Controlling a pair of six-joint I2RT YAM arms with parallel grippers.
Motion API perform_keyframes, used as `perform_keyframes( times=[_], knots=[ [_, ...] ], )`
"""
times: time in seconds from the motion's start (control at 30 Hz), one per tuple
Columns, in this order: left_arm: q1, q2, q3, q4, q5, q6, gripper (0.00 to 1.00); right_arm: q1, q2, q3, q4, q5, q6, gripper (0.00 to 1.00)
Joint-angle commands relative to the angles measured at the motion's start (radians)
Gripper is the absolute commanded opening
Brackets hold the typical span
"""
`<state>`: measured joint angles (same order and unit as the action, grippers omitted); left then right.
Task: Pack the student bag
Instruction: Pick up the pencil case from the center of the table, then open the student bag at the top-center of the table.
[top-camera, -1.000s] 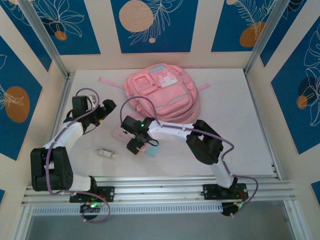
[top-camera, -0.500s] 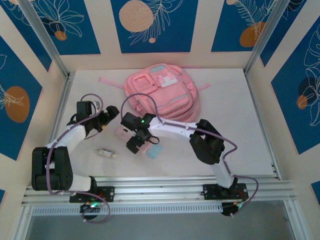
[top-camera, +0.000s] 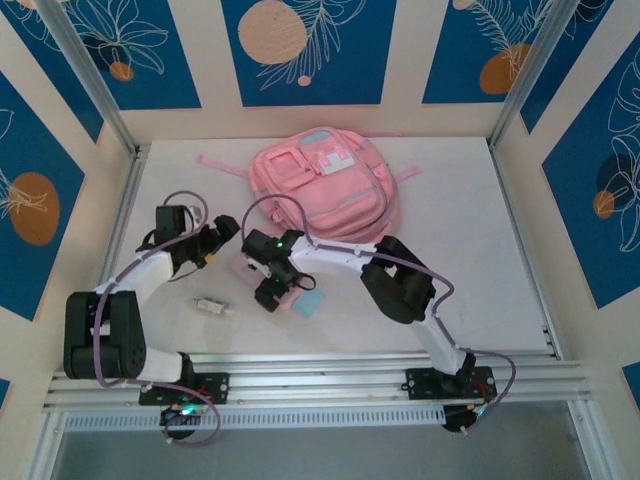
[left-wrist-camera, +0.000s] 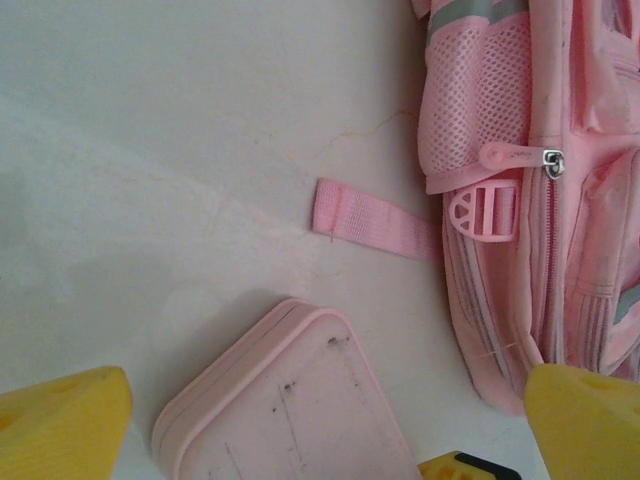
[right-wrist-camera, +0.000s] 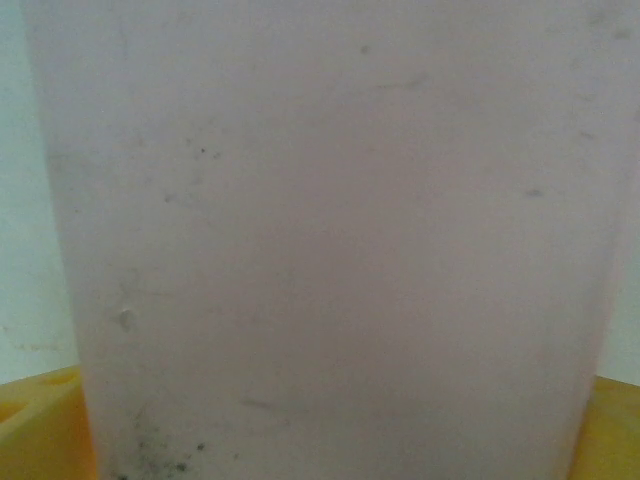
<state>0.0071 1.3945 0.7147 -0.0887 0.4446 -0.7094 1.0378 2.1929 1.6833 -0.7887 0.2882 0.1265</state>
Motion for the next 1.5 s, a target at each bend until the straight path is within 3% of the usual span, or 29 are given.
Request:
perform_keyframes(
  times=[0.0, 0.13, 0.3, 0.43, 0.67, 0.9, 1.07, 1.33, 1.47],
  knots=[
    [-0.01, 0.005, -0.011, 0.017, 0.005, -0.015, 1.0, 0.011, 0.037, 0.002, 0.004, -0.021, -0.01, 1.0],
    [-0.01, 0.002, -0.009, 0.015, 0.008, -0.015, 1.0, 0.0, 0.041, -0.007, 0.019, -0.005, -0.004, 1.0],
    [-0.01, -0.015, 0.01, 0.004, 0.001, -0.003, 1.0, -0.009, 0.005, -0.008, 0.026, -0.012, -0.001, 0.9],
    [-0.01, -0.039, 0.042, -0.011, -0.027, 0.015, 1.0, -0.02, -0.089, -0.028, 0.048, -0.073, 0.023, 0.8],
    [-0.04, -0.054, 0.123, -0.006, -0.064, 0.034, 0.98, -0.089, -0.281, -0.091, 0.058, -0.138, 0.138, 0.8],
    [-0.247, 0.006, 0.258, -0.073, -0.228, 0.186, 0.97, -0.234, -0.507, -0.242, 0.04, -0.113, 0.31, 0.8],
    [-0.413, 0.113, 0.388, -0.084, -0.269, 0.318, 0.94, -0.432, -0.693, -0.401, 0.027, -0.12, 0.435, 0.81],
    [-0.653, 0.33, 0.644, -0.216, -0.454, 0.655, 0.91, -0.749, -0.92, -0.56, 0.028, -0.207, 0.426, 0.81],
    [-0.705, 0.455, 0.785, -0.303, -0.466, 0.771, 0.88, -0.888, -1.013, -0.63, 0.047, -0.281, 0.418, 0.81]
  ],
)
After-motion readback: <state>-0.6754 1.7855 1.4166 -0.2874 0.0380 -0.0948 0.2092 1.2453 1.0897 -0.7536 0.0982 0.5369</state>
